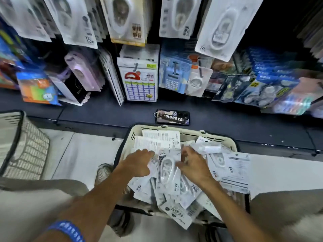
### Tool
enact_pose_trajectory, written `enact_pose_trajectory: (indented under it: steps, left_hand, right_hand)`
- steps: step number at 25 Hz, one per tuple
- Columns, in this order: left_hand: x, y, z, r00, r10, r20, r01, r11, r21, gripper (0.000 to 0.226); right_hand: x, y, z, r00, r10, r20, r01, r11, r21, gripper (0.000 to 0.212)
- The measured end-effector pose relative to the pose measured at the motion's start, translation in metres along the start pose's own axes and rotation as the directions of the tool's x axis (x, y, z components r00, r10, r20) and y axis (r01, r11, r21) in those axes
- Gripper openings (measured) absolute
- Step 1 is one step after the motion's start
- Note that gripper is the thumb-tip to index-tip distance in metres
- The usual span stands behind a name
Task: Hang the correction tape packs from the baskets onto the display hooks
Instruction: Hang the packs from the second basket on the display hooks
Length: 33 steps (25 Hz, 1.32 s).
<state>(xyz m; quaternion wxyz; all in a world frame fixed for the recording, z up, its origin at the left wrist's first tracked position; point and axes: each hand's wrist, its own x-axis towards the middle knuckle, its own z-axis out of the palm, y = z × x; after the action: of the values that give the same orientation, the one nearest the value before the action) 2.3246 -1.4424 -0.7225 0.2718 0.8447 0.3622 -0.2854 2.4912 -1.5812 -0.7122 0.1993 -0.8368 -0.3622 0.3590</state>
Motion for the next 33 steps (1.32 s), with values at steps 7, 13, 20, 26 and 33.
enact_pose_trajectory:
  steps: [7,13,20,26,33]
  left_hand:
    - [0.028,-0.015,-0.017,0.968,-0.085,-0.237,0.050,0.987,-0.151,0.071]
    - [0.038,-0.014,-0.028,0.960,-0.004,-0.281,-0.029,0.993,-0.112,0.092]
    - [0.032,-0.010,-0.037,0.962,0.177,-0.209,-0.138,0.972,0.189,0.051]
    - [0.028,0.011,-0.025,0.979,0.190,0.076,-0.196,0.976,0.092,0.065]
    - [0.020,0.034,-0.011,0.960,0.069,0.270,-0.117,0.980,0.164,0.095]
  right_hand:
    - [0.068,-0.040,0.006,0.994,0.096,-0.042,-0.084,0.969,0.234,0.058]
    - [0.079,-0.051,0.028,0.975,-0.025,0.221,0.006,0.996,0.089,0.041]
    - [0.066,-0.045,0.016,0.871,-0.020,0.490,0.069,0.994,-0.083,0.039]
    - [0.048,-0.038,-0.018,0.864,-0.035,0.502,0.126,0.981,-0.149,0.022]
    - [0.058,-0.012,-0.079,0.989,0.022,0.146,0.018,0.963,-0.268,0.008]
